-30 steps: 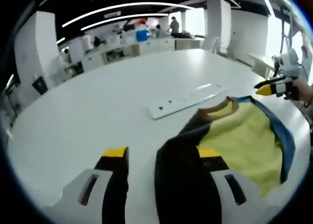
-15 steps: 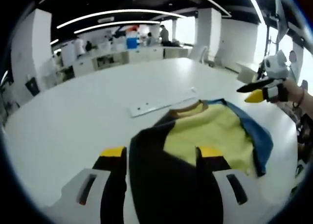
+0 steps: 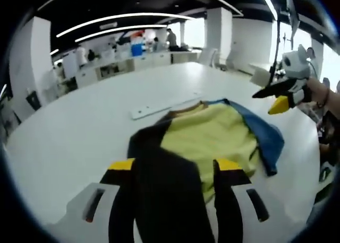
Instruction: Fold the garment on the visible template until the final outline fits inside the template.
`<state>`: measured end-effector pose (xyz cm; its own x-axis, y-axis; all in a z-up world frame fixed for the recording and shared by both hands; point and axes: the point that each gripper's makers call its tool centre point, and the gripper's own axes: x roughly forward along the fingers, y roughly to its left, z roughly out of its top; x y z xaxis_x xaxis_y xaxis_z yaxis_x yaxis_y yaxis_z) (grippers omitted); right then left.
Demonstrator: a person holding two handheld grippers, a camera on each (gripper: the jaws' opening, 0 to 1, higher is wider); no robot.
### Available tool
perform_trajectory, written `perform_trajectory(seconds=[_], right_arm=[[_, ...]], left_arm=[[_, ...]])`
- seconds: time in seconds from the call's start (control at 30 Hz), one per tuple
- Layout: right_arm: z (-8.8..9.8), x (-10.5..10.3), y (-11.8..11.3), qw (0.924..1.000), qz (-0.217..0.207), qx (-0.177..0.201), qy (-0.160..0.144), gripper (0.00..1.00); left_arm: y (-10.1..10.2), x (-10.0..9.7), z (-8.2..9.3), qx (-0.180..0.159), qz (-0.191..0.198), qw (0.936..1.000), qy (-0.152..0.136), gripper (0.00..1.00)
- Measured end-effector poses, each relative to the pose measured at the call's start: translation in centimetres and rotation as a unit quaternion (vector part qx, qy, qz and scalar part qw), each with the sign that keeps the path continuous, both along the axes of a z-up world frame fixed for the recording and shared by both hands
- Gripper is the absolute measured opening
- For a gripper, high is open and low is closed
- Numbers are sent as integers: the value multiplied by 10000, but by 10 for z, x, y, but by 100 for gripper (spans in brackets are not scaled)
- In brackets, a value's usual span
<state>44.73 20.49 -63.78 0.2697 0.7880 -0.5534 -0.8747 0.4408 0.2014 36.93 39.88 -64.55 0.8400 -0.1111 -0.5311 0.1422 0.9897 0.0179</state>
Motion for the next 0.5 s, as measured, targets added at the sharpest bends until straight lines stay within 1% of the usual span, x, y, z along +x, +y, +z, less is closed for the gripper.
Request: perform_trajectory(seconds=[0.1, 0.27, 0.33, 0.4, 0.47, 0.5], right_arm=[[-2, -12, 0, 9999, 115, -18, 46, 73], [-9, -31, 0, 9996, 245, -100, 35, 72], [-11, -38, 1, 9994, 287, -159, -89, 72], [-14, -46, 1, 9990, 321, -204, -227, 72], [-16, -53, 2, 9989, 339, -203, -269, 72], [-18, -57, 2, 9987, 367, -224, -273, 71]], left_arm=[[-4, -8, -1, 46, -68, 10000, 6, 54], [-12, -22, -10, 132, -128, 9998, 74, 53], [-16, -27, -13, 238, -164, 9995, 82, 53], [-21, -31, -15, 340, -218, 9992, 21, 53], [-24, -34, -18, 430, -275, 9987, -19, 51], [-25, -36, -20, 501, -289, 9983, 13, 50]])
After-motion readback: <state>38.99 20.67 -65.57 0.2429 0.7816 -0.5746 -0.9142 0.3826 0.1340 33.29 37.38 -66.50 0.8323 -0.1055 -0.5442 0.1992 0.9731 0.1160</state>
